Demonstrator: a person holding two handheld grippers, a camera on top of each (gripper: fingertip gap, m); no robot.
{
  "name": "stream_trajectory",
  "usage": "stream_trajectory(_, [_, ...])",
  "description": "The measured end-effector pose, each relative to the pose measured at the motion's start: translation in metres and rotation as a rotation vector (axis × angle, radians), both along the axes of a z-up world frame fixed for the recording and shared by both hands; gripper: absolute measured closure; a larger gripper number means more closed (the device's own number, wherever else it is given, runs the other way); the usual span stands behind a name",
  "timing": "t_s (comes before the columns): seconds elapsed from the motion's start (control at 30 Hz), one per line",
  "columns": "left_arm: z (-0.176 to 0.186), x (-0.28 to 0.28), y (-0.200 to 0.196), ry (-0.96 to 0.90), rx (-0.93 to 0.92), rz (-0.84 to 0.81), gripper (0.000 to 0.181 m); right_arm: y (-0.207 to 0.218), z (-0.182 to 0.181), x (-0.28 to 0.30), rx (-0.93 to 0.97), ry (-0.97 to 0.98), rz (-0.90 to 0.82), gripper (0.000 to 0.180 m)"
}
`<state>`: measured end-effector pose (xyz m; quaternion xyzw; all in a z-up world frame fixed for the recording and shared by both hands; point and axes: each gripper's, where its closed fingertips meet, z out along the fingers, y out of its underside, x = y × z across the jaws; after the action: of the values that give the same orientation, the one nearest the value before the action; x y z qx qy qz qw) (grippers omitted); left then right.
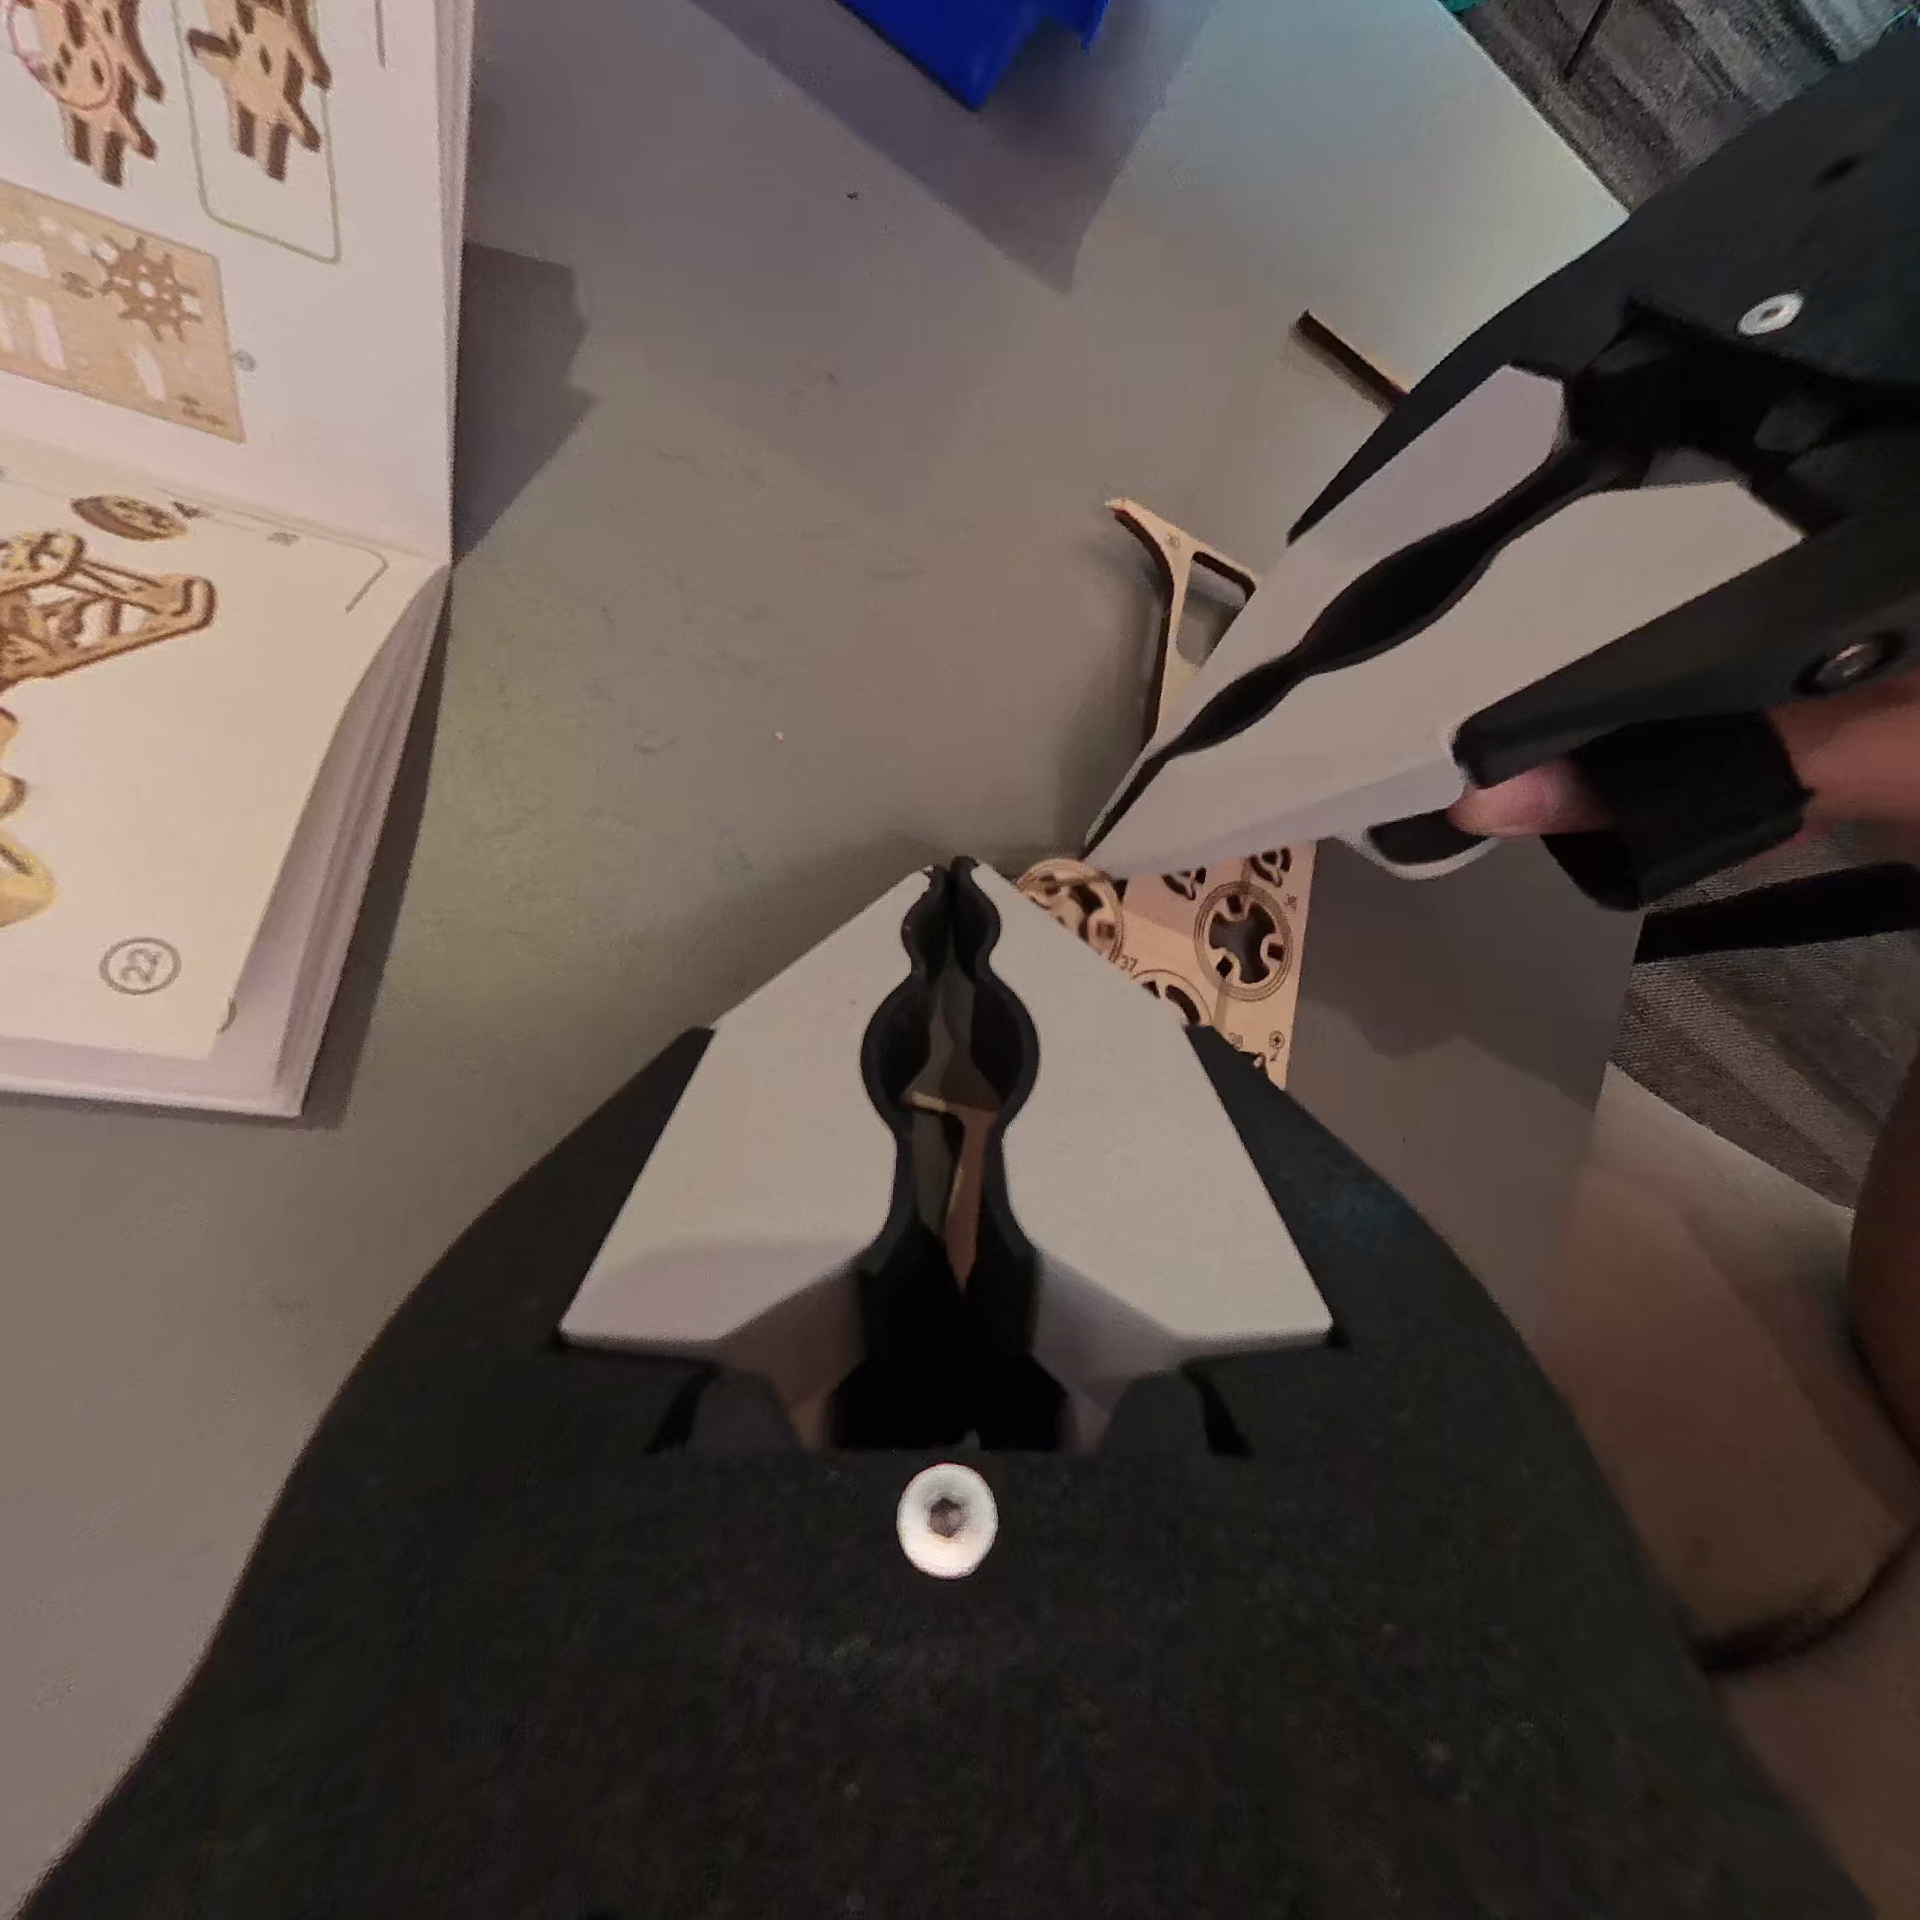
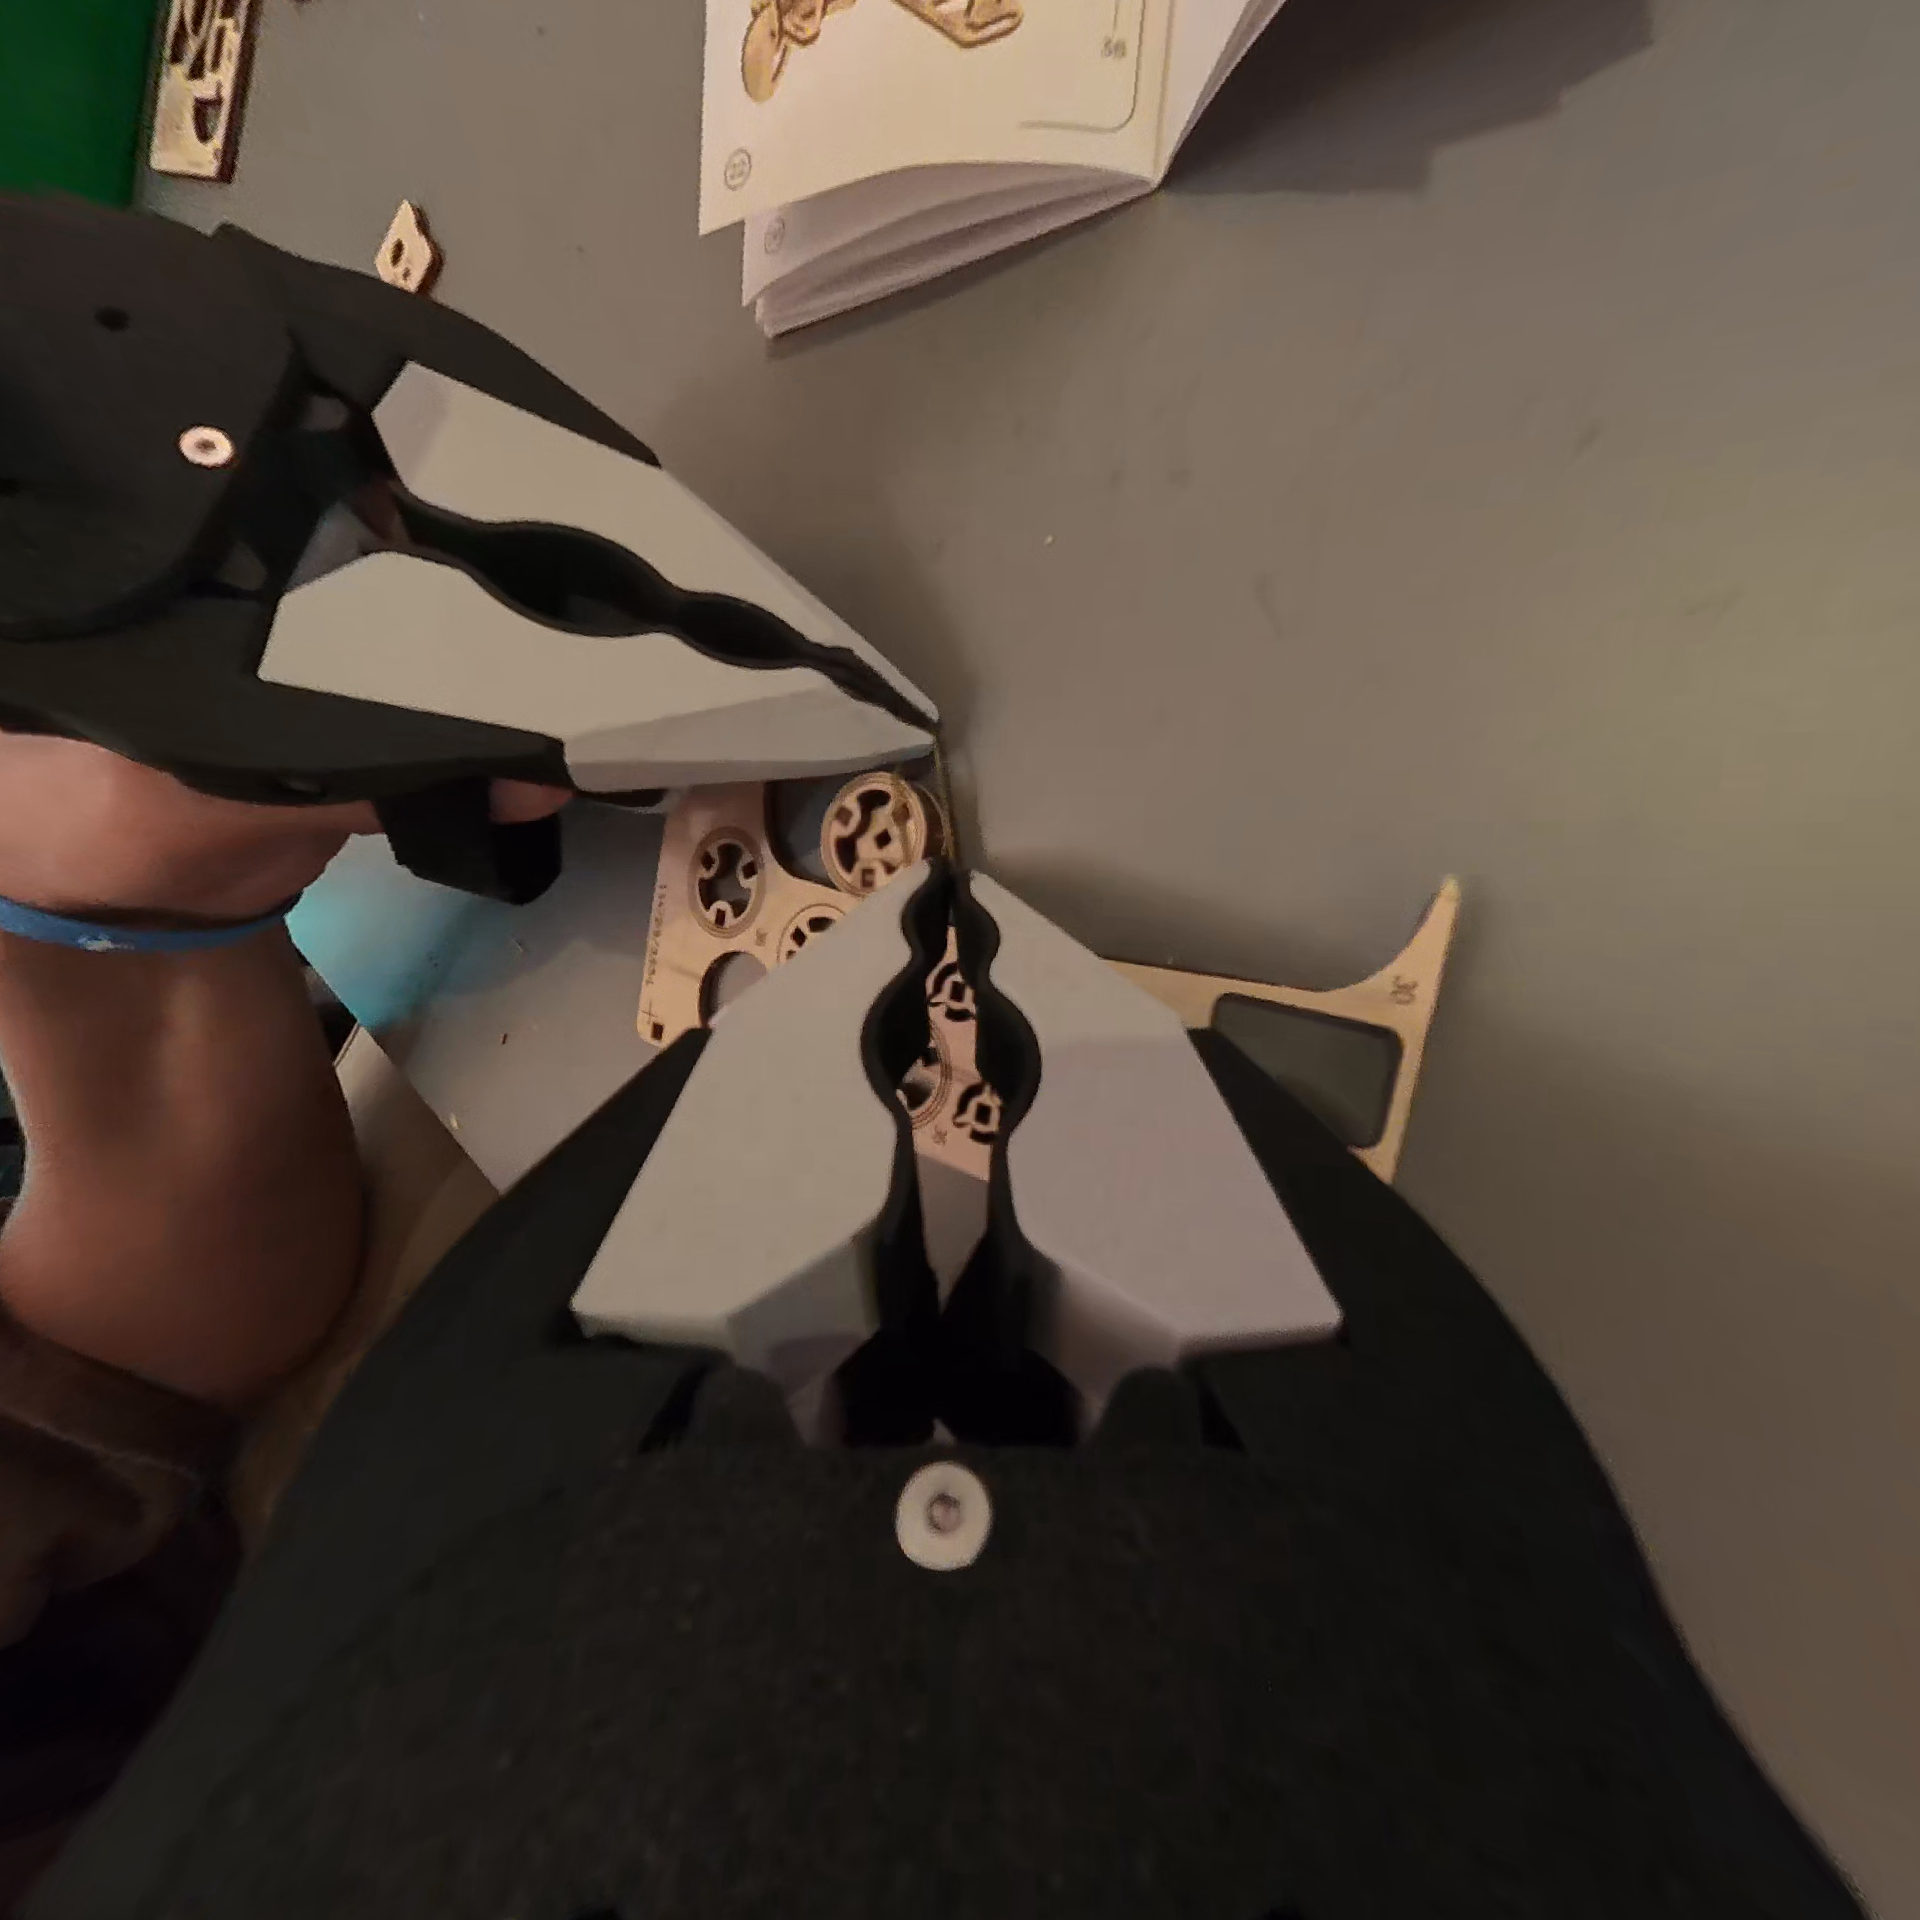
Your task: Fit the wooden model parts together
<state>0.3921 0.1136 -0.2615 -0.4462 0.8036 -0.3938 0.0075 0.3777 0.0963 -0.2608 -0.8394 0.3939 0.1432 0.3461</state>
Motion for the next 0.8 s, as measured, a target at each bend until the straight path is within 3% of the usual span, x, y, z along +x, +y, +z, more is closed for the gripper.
stream_trajectory(0.33, [0.000,-0.005,0.005,-0.005,0.038,-0.033,0.181,0.003,0.003,-0.011,-0.008,-0.016,0.018,0.180])
stream_trajectory(0.5, [0.017,-0.028,0.012,0.016,0.033,-0.057,0.181,0.002,0.005,-0.016,0.013,0.001,0.040,0.180])
stream_trajectory(0.8, [0.018,-0.053,0.013,0.018,0.036,-0.003,0.181,0.001,0.009,-0.020,-0.047,-0.077,0.097,0.180])
